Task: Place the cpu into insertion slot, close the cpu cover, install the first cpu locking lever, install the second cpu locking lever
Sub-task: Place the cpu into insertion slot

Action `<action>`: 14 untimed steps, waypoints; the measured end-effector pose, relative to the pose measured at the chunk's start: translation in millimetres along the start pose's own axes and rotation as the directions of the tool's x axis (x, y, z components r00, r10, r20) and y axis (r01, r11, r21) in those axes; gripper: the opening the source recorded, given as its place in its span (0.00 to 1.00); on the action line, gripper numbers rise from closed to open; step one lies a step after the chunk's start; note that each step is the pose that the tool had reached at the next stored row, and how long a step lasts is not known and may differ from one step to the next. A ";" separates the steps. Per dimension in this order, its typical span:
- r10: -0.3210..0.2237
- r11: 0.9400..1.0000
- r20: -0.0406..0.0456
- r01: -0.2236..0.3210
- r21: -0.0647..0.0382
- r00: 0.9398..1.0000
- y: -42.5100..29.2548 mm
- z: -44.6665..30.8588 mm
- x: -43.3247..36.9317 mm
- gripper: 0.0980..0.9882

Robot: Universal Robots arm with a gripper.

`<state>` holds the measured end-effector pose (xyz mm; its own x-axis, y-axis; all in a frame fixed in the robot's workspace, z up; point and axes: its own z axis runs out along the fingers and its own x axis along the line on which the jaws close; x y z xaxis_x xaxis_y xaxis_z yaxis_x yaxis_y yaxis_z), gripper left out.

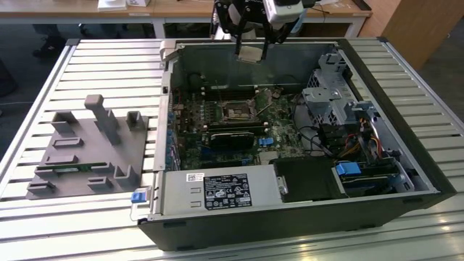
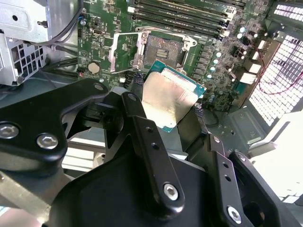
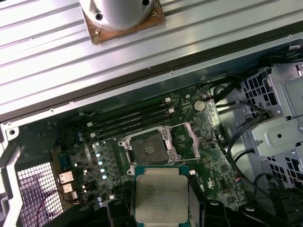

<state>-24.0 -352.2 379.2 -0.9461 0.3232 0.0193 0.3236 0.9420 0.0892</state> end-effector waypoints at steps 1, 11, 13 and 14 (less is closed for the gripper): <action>0.004 1.000 0.000 -0.004 0.000 1.000 0.0 0.0 0.0 0.49; 0.040 0.999 0.004 -0.040 -0.001 0.999 0.0 0.2 0.0 0.49; 0.047 0.999 0.004 -0.047 -0.001 0.999 0.0 0.2 0.0 0.49; 0.051 0.999 0.005 -0.051 -0.001 0.999 0.0 0.2 0.0 0.49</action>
<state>-24.0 -352.1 378.9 -0.9284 0.3710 0.0193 0.3712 0.9242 0.0893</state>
